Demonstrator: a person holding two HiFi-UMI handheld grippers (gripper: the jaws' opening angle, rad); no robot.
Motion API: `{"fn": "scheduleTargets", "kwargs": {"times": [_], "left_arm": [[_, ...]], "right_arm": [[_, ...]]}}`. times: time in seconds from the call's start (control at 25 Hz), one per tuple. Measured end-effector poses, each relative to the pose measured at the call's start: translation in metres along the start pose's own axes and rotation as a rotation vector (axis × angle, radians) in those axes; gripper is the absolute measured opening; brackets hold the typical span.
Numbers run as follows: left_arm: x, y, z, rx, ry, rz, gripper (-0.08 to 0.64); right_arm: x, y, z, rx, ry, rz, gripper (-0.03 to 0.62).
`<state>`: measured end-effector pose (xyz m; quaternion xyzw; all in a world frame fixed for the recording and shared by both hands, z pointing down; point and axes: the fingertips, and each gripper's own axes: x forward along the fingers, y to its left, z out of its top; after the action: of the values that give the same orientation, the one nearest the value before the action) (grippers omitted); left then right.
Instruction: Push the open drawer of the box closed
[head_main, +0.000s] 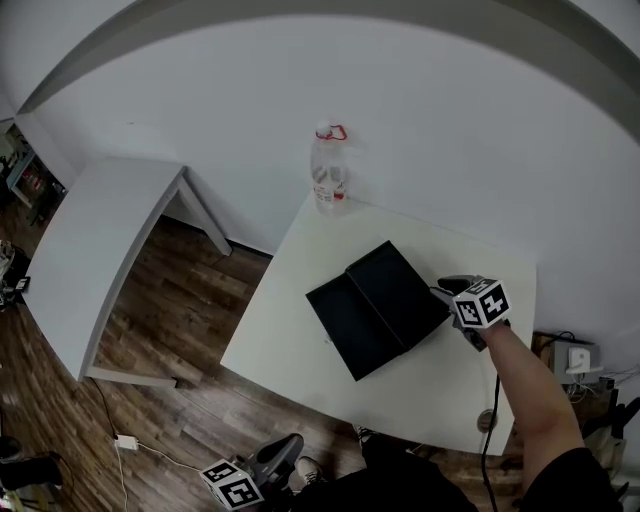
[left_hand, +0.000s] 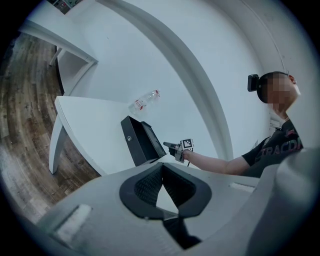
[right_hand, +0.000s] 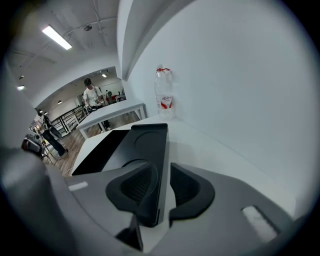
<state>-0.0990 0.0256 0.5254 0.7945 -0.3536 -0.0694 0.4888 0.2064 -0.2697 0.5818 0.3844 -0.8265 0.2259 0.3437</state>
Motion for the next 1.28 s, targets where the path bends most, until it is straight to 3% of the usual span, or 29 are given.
{"fn": "scheduleTargets", "kwargs": {"times": [0.32, 0.48, 0.76, 1.12, 1.28], "left_arm": [[0.032, 0.012, 0.014, 0.034, 0.000, 0.061, 0.002], [0.053, 0.026, 0.016, 0.104, 0.042, 0.081, 0.002], [0.099, 0.065, 0.030, 0.333, 0.204, 0.178, 0.026], [0.150, 0.118, 0.051, 0.780, 0.484, 0.320, 0.082], [0.170, 0.127, 0.055, 0.838, 0.536, 0.320, 0.094]], "right_arm": [[0.029, 0.005, -0.003, 0.003, 0.065, 0.141, 0.118], [0.033, 0.007, -0.007, -0.007, 0.092, 0.172, 0.081], [0.034, 0.007, -0.006, 0.025, 0.088, 0.202, 0.081], [0.033, 0.009, -0.006, 0.022, 0.085, 0.215, 0.081], [0.033, 0.011, -0.006, 0.010, 0.089, 0.226, 0.081]]}}
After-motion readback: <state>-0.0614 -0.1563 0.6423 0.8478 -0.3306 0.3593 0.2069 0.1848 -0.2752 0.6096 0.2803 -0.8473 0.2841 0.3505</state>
